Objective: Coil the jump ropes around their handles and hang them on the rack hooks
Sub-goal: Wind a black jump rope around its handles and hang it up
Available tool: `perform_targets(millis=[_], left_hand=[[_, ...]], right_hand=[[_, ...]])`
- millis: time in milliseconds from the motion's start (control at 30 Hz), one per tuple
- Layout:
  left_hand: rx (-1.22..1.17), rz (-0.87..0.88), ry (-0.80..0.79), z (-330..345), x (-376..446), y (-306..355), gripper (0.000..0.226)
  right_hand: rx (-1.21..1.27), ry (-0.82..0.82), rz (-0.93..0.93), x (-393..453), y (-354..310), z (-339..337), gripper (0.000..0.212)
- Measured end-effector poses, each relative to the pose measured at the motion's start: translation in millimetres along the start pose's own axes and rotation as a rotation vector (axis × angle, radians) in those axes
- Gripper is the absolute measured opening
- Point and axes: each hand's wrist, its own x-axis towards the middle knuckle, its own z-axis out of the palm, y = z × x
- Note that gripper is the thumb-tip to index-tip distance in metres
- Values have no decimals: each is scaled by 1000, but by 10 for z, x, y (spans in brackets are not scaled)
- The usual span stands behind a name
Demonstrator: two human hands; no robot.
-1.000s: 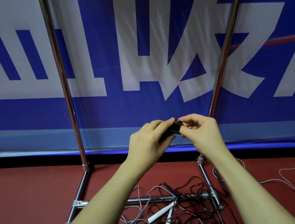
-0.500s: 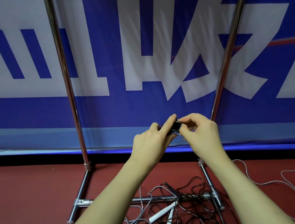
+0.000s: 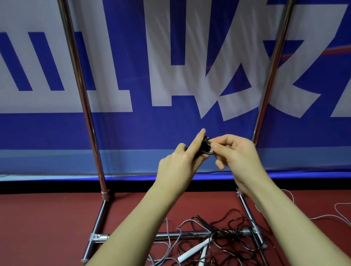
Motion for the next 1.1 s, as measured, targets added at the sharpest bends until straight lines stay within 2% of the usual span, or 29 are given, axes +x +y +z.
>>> perform_targets(millis=[33, 233, 400, 633, 767, 833, 967, 1100], left_hand=[[-12, -48, -57, -18, 1, 2, 63], [-11, -112, -142, -75, 9, -43, 59], [-95, -106, -98, -104, 17, -21, 55], [-392, 56, -44, -100, -26, -35, 51], [-658, 17, -96, -111, -6, 35, 50], [-708, 14, -133, -152, -4, 66, 49], [-702, 25, -169, -198, -17, 116, 52], [-528, 74, -189, -199, -22, 124, 54]], right_hand=[[20, -14, -9, -9, -5, 4, 17], [62, -66, 4, -27, 3, 36, 14], [138, -76, 75, 10, -33, 16, 12], [39, 141, -102, 41, -1, -87, 23], [53, 184, -177, 26, 2, -123, 21], [63, 187, -192, 17, 9, -141, 19], [108, 141, -124, 16, 8, -192, 9], [47, 129, -121, 18, 11, -217, 9]])
